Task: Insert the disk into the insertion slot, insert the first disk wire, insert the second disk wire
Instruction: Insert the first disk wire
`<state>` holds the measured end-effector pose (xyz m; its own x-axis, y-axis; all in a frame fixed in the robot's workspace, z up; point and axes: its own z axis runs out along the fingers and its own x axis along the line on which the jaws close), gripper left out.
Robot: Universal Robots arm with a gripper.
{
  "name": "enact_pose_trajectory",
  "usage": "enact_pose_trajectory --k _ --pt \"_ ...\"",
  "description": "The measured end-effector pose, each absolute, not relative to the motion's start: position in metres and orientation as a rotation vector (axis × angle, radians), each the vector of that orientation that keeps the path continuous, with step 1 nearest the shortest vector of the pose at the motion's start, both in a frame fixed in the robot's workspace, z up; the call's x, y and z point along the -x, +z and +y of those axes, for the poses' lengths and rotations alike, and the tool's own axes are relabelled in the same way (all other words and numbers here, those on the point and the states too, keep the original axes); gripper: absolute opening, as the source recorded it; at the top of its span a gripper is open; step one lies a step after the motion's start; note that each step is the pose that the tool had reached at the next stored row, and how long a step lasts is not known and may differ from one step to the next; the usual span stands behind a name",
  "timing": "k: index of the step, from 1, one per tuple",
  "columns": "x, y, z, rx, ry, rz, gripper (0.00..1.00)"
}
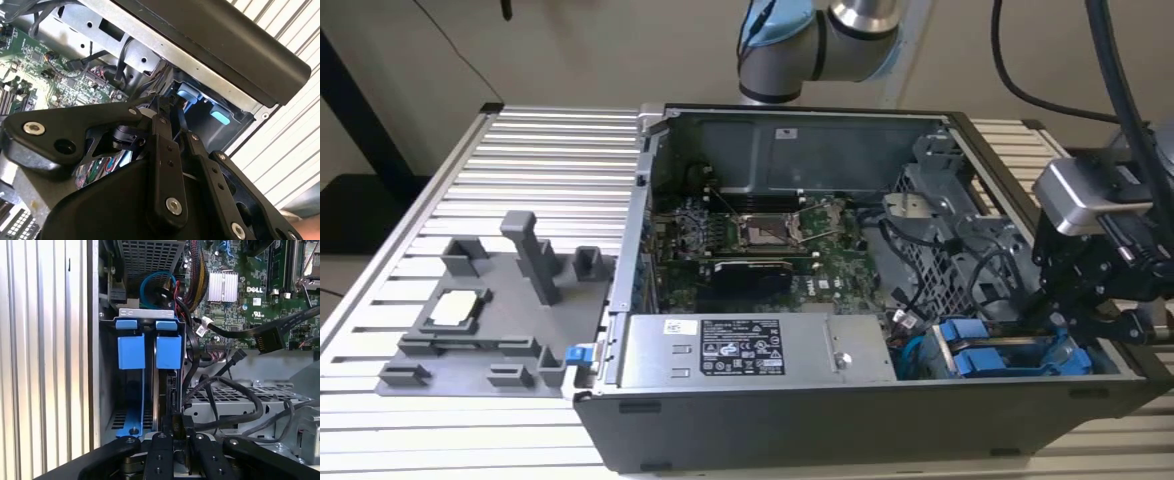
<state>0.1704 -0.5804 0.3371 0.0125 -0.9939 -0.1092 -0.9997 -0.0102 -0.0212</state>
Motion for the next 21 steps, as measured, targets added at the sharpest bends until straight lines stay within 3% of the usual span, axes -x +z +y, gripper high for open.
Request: enact_pose_trajectory --k 10,11,12,21 --pt "-0.17 0.331 -0.58 2.167 0.097 2.143 0.2" --pt "-0.17 0.334 -0.58 2.167 0.097 2.143 0.2" --pt "-0.17 0.337 -0.58 2.167 0.097 2.143 0.27" --pt "-0.17 0.378 -0.58 2.167 0.097 2.143 0.27"
